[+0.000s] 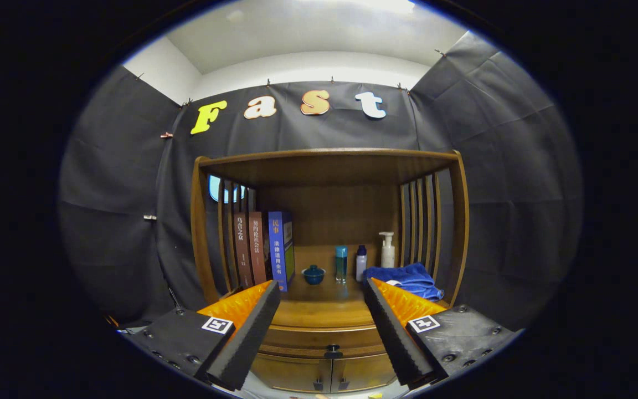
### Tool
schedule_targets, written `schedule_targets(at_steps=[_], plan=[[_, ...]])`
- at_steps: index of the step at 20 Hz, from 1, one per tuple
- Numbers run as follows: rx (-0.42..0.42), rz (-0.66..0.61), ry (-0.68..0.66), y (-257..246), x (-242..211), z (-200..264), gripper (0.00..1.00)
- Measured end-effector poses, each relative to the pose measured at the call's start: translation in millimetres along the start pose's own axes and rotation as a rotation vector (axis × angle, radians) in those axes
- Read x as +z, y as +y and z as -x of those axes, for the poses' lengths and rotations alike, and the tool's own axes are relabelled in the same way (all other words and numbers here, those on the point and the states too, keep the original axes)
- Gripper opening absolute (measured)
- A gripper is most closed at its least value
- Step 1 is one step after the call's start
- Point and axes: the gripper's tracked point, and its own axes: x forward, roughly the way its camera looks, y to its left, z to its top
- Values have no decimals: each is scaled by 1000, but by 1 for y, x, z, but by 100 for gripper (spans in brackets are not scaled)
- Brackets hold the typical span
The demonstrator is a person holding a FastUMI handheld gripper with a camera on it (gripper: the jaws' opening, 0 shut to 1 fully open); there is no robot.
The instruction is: Pull open the drawer, take out the items inside it, and place them on the countertop above the cabinet.
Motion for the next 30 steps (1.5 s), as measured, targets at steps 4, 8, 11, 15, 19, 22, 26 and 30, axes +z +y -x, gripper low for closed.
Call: schedule_targets(at_steps=[4,8,11,15,19,22,26,30], plan=[[4,-13,105,-4,-53,-16,99],[-5,-31,216,-14,-107,-33,99],[-25,-57,317,-26,-152,-47,100],[-28,-99,436,-28,-206,-62,96],[-27,-94,513,-26,-245,-75,95],[-8,-97,534,-22,-257,-82,89],[-26,-75,563,-26,-274,-91,70],[-40,-43,571,-31,-277,-91,48]])
